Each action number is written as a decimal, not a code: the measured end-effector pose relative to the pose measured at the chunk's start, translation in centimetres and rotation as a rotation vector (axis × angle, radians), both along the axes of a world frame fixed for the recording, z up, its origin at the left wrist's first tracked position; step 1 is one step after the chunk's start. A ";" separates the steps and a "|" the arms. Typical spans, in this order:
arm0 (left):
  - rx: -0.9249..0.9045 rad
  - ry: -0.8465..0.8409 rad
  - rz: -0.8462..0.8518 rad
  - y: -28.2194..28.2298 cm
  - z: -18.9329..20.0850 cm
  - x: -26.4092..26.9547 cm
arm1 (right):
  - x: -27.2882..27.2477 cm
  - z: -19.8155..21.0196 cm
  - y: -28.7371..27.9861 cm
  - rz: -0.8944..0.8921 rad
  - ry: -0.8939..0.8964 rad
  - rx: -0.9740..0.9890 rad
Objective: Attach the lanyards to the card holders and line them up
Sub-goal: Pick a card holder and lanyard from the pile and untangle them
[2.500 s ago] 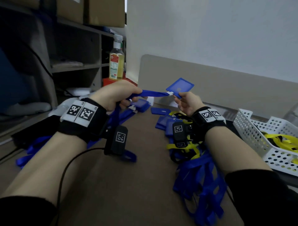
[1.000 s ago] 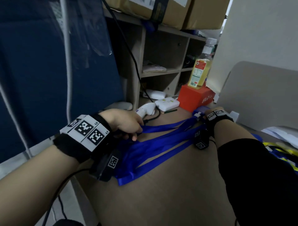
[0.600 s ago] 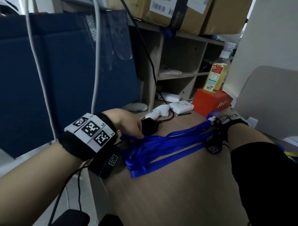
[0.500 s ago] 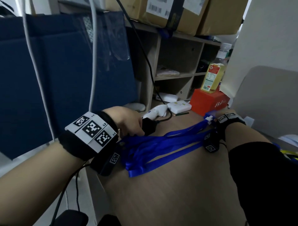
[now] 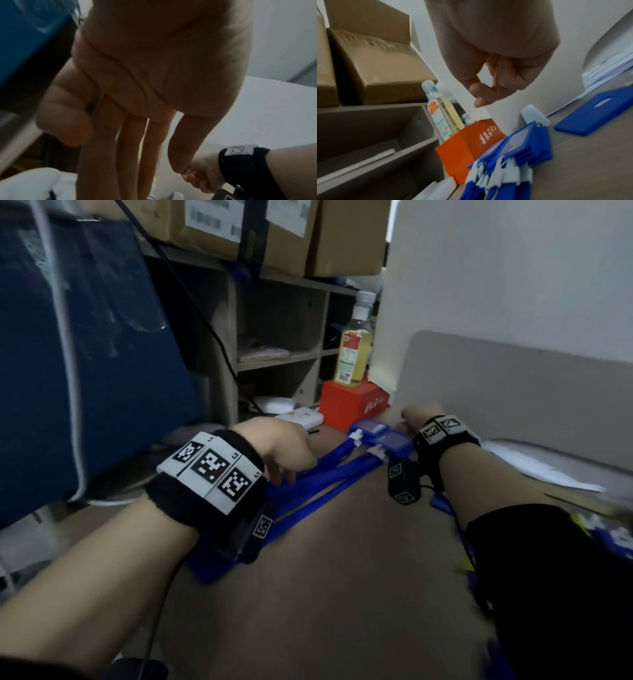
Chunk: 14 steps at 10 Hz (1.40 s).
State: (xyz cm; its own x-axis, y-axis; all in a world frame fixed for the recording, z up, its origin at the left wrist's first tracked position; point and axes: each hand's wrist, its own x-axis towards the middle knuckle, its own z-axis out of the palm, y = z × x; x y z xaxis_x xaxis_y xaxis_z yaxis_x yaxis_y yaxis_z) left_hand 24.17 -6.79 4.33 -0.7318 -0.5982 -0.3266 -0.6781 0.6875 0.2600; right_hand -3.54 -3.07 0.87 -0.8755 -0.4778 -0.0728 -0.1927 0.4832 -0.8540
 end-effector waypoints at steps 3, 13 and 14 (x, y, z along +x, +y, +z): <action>0.057 0.086 -0.316 6.5 -1.7 -8.4 | -3.6 -0.5 10.2 -0.157 0.048 0.009; -0.200 -0.081 -0.510 13.5 -5.8 -25.0 | -3.2 -2.4 22.7 0.090 -0.142 0.334; -0.220 -0.115 -0.533 14.4 -5.7 -25.8 | -3.2 -2.7 22.6 0.064 -0.148 0.290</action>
